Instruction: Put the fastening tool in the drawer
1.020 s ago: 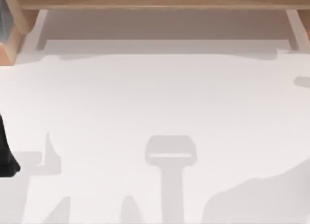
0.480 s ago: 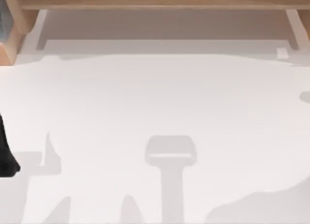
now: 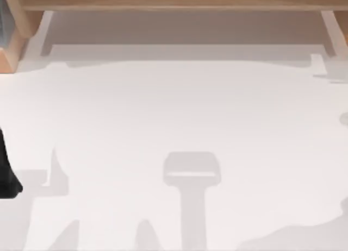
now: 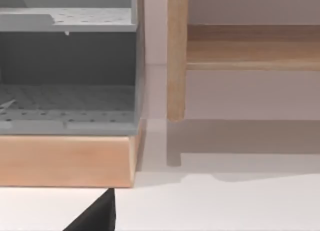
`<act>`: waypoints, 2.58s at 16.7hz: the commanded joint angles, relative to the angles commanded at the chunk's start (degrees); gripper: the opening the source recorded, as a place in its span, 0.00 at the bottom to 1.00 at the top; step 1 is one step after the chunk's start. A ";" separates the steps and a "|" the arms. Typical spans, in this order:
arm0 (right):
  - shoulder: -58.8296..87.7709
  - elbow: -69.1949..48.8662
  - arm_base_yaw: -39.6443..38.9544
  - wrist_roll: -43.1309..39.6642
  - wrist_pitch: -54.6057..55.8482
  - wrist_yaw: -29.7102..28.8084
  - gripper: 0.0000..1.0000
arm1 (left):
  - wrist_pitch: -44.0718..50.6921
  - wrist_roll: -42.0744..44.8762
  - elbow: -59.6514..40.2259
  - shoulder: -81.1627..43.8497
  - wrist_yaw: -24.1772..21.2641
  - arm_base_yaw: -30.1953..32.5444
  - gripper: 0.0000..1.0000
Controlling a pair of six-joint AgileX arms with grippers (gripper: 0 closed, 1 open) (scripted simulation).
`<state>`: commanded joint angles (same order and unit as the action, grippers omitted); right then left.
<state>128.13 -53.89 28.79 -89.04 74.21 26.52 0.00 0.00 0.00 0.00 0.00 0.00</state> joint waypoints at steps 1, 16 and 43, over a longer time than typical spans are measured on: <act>-0.19 0.17 0.17 -0.02 0.19 0.13 0.00 | 0.00 0.00 0.00 0.00 0.00 0.00 1.00; -6.21 15.87 5.94 0.08 9.58 6.28 0.00 | 0.00 0.00 0.00 0.00 0.00 0.00 1.00; -10.04 26.21 11.77 0.13 16.34 12.15 1.00 | 0.00 0.00 0.00 0.00 0.00 0.00 1.00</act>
<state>118.09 -27.68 40.55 -88.91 90.55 38.67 0.00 0.00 0.00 0.00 0.00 0.00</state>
